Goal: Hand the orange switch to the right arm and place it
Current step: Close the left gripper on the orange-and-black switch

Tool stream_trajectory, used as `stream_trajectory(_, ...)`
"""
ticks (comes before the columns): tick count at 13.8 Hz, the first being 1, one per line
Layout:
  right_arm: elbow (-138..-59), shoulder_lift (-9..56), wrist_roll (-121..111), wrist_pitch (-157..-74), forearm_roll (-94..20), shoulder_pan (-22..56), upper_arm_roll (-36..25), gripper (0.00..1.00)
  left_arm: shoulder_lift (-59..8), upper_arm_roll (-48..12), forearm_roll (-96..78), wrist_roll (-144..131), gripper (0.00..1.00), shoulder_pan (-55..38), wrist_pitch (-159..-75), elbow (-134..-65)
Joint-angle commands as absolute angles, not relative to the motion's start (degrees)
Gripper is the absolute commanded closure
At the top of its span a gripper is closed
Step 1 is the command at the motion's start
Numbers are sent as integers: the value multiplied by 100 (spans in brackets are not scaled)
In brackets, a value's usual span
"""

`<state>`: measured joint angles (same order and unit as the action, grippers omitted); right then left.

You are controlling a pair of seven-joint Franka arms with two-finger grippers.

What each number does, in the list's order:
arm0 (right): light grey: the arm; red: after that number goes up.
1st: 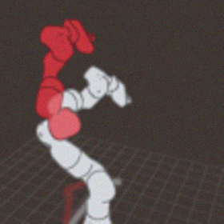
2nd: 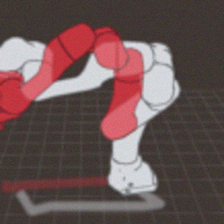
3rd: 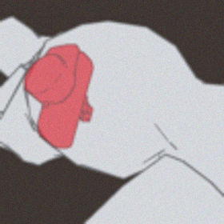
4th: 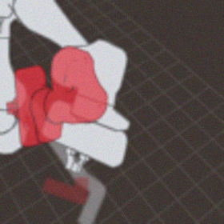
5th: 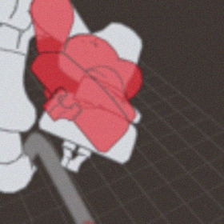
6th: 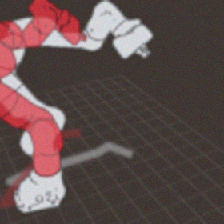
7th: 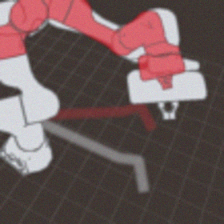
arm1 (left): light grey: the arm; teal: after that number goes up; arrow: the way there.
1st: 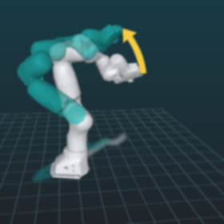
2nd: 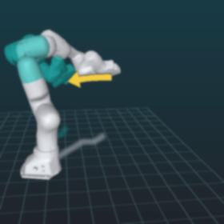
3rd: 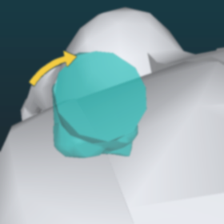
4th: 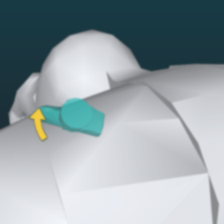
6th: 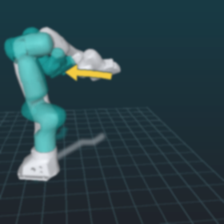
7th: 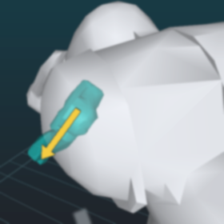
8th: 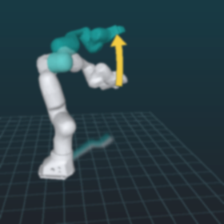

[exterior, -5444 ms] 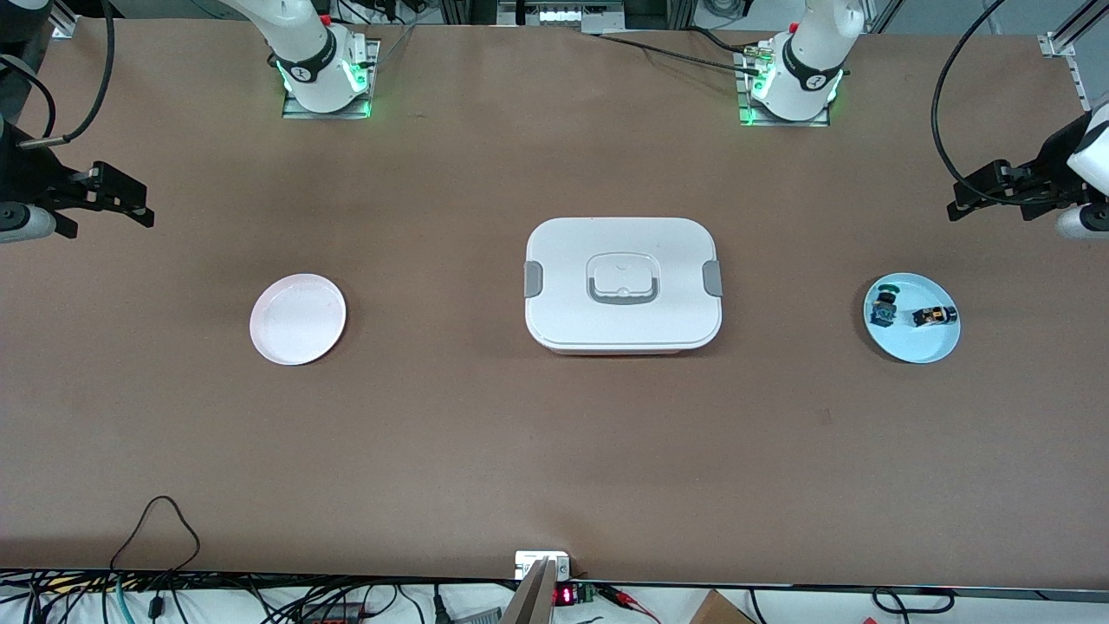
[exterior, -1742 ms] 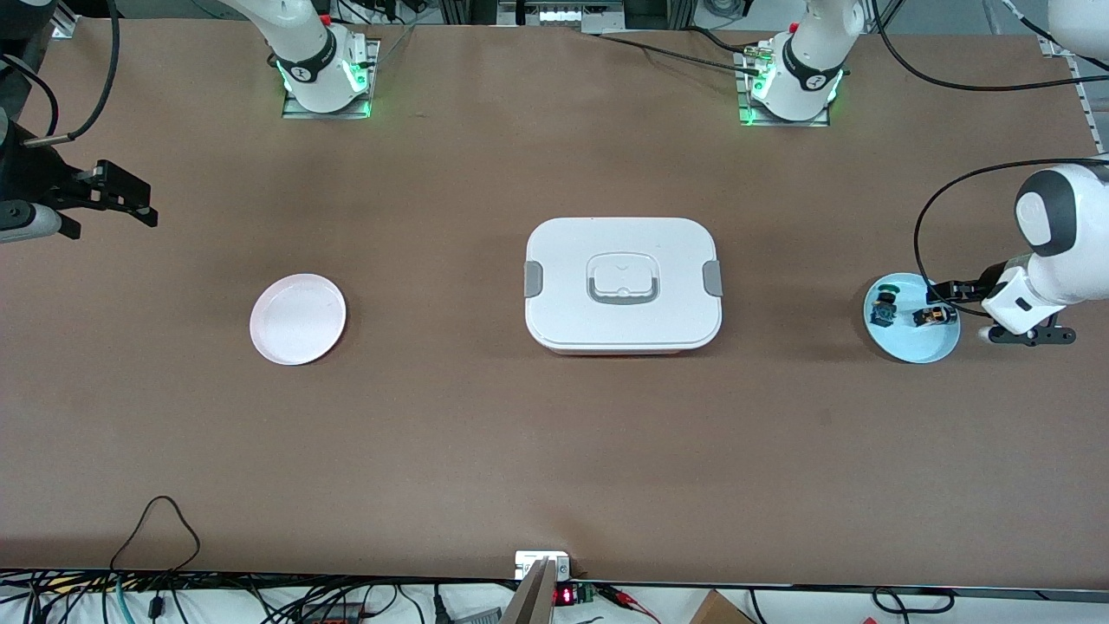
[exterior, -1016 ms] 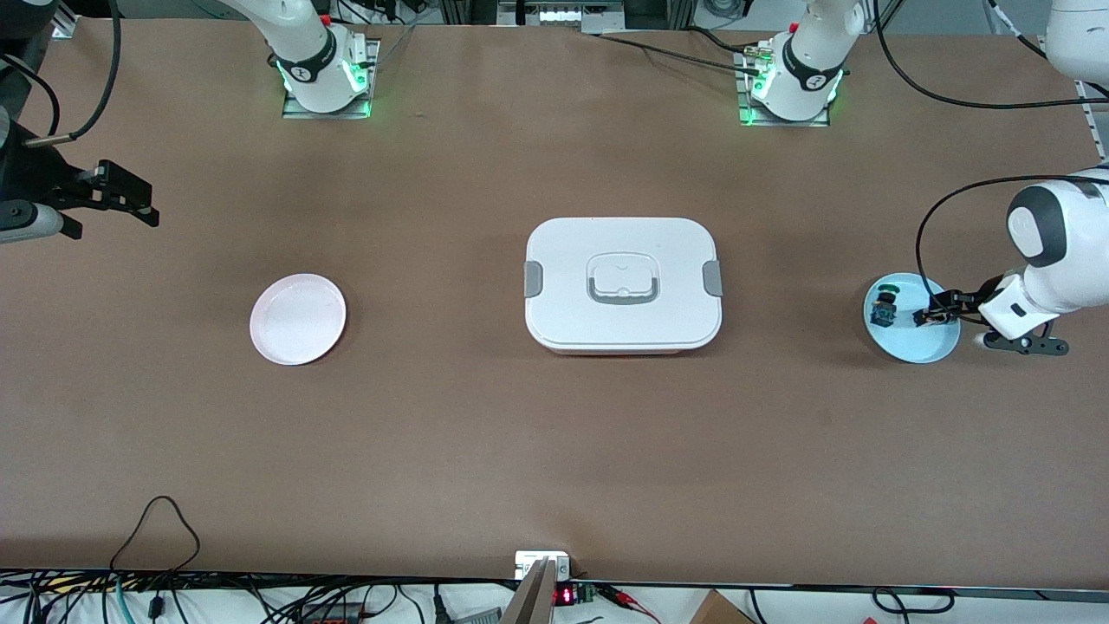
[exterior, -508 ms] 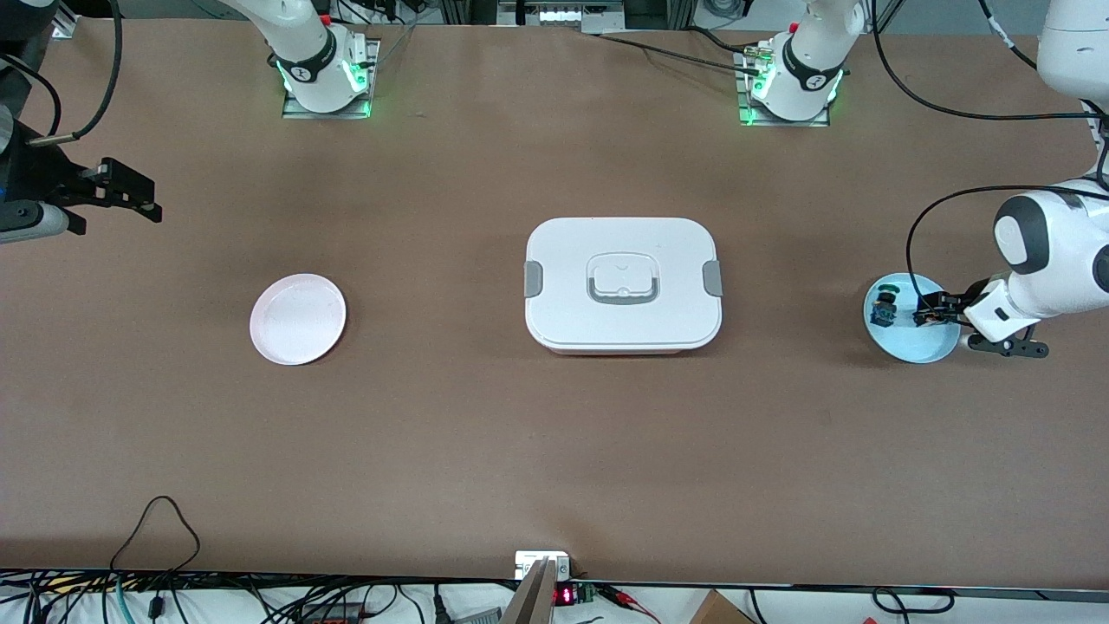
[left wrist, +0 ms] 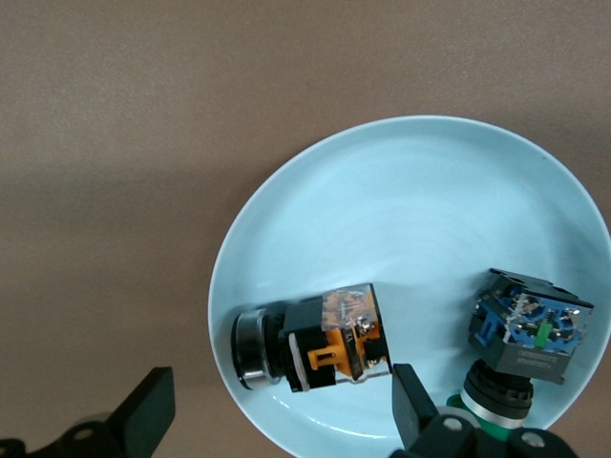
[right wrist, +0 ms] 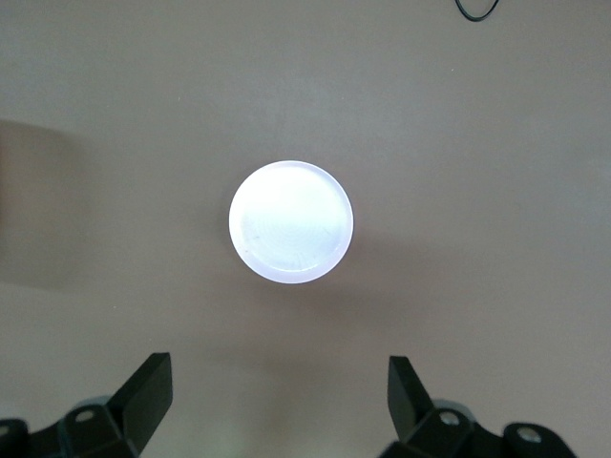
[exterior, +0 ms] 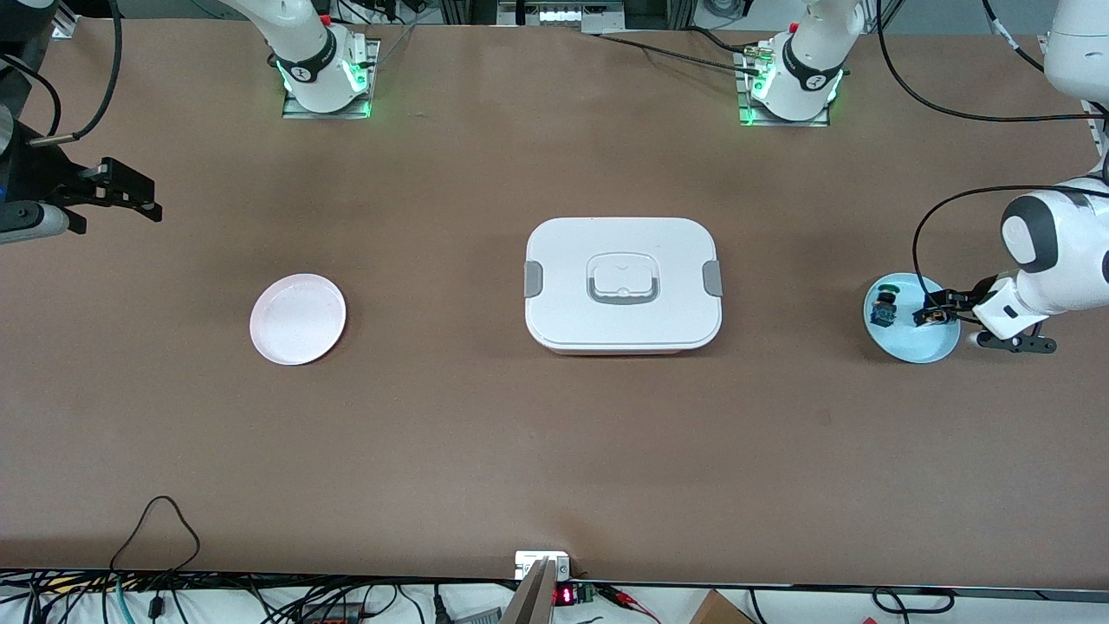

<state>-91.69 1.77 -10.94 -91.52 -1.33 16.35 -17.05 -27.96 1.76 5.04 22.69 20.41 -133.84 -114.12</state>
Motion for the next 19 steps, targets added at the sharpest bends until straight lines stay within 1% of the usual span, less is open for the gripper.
stream_trajectory(1, -9114, 228, -1072, -9132, -176, 1582, -1696, 0, -2847, 132, 554, 2347, 0, 2083, -13482, -11426)
stream_trajectory(19, -9097, 229, -1134, -9229, -185, 1582, -1705, 0, -2971, 132, 220, 2303, 0, 2013, -13491, -11408)
